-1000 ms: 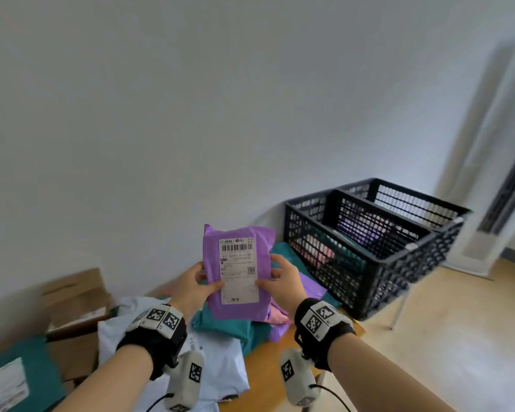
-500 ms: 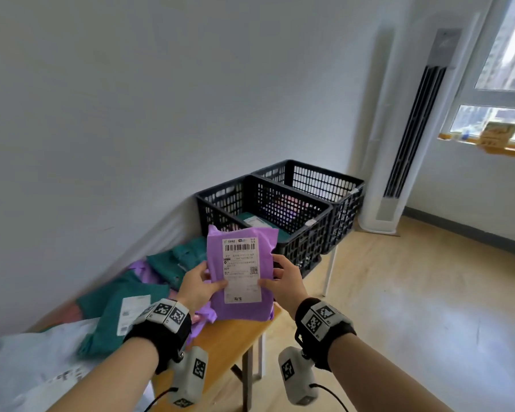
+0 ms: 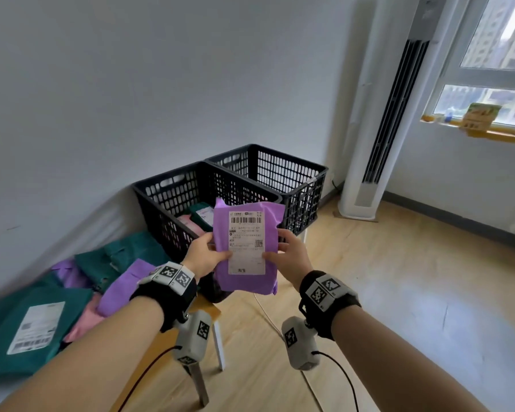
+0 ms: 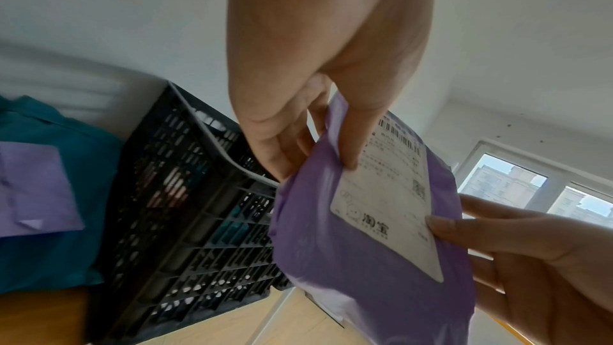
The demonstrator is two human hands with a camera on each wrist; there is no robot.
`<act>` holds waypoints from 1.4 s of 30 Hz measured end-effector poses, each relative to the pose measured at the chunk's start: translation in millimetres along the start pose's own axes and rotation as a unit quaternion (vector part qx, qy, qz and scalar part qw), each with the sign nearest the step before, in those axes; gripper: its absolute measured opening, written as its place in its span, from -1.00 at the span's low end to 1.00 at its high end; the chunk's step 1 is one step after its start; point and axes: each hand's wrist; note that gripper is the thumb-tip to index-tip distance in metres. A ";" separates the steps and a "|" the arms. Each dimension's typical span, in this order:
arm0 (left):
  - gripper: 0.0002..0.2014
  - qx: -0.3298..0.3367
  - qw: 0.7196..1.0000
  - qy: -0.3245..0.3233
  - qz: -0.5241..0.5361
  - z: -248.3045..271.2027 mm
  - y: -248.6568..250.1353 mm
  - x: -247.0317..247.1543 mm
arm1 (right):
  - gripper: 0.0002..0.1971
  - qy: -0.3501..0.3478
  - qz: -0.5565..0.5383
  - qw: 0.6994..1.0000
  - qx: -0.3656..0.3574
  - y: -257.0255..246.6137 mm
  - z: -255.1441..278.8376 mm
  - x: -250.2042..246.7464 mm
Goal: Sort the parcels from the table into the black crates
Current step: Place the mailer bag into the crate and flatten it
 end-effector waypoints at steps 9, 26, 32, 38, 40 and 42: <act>-0.65 0.011 0.998 -0.002 -0.058 -98.6 63.6 55.5 | -0.48 0.053 -0.020 0.998 -0.004 -14.1 -92.9 -62.1; -0.63 -0.001 0.996 -0.088 -0.006 -304.1 166.3 81.4 | -0.44 0.041 0.074 0.996 -0.025 -95.6 -314.5 -130.2; -0.67 -0.022 0.996 -0.086 0.021 -356.4 189.3 80.5 | -0.39 -0.004 0.105 0.994 -0.003 -123.3 -380.3 -138.0; -0.73 -0.050 0.998 -0.019 0.032 -415.2 197.6 85.3 | -0.28 -0.075 0.127 0.989 0.014 -130.4 -463.9 -137.2; -0.75 -0.066 0.997 0.001 0.039 -434.6 197.0 89.6 | -0.27 -0.104 0.143 0.984 0.019 -126.7 -494.0 -138.4; -0.73 -0.086 0.995 0.024 0.036 -453.6 196.2 94.9 | -0.25 -0.134 0.159 0.978 0.024 -122.1 -524.7 -139.4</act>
Point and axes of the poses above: each hand's wrist, its own z-axis away from the middle knuckle, its own x-axis out of the palm, y = z × x, and after that the axes turned 15 degrees about -z, right-handed
